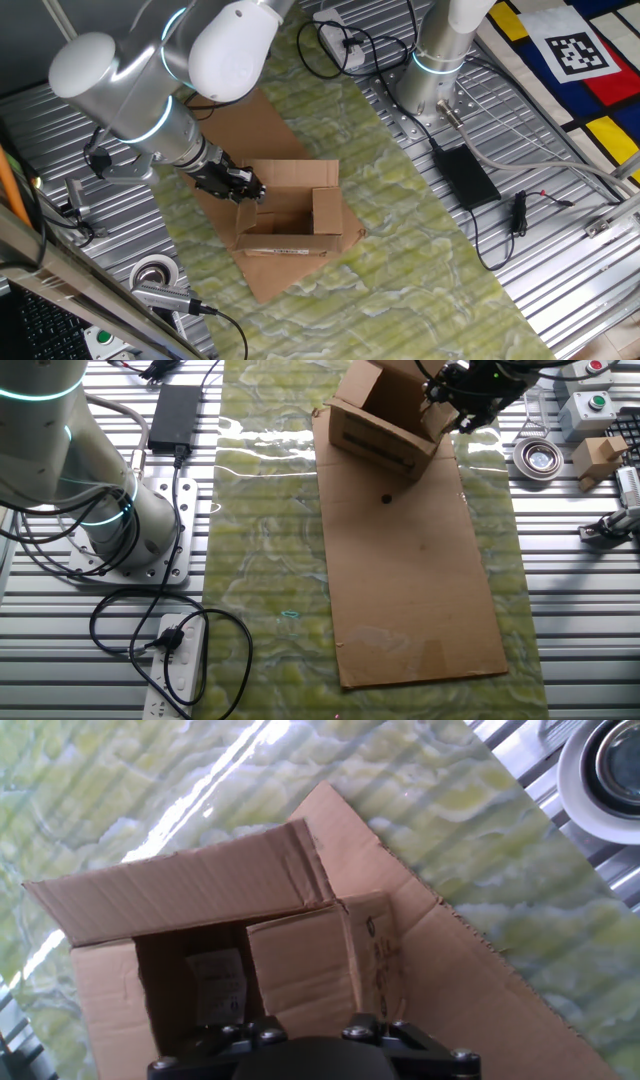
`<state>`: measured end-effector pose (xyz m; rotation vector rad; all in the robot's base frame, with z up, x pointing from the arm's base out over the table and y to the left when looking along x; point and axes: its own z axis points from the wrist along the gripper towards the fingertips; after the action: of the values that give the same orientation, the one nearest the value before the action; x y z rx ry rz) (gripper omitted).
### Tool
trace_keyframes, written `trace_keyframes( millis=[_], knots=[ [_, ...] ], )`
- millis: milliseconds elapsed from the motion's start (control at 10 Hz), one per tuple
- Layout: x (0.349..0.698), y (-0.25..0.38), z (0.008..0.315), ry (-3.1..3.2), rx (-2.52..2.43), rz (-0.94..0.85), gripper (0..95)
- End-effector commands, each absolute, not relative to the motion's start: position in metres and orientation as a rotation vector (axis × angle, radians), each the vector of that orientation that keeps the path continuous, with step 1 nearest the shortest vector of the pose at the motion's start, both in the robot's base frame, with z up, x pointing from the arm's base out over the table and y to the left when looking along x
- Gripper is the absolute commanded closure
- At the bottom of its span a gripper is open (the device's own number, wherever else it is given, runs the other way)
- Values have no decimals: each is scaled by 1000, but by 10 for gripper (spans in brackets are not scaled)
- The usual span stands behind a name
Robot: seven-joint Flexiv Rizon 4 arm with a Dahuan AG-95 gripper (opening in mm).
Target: Open a box
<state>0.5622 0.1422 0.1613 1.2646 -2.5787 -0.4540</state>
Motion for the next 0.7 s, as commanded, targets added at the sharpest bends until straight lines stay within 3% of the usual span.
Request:
trace_keyframes(
  millis=[100, 500, 600, 700],
  knots=[
    [562, 142, 161, -2573, 1258, -454, 760],
    [562, 142, 164, -2574, 1215, -457, 760],
    [562, 143, 165, -2573, 1203, -457, 950],
    [562, 143, 167, -2570, 1193, -454, 950]
  ],
)
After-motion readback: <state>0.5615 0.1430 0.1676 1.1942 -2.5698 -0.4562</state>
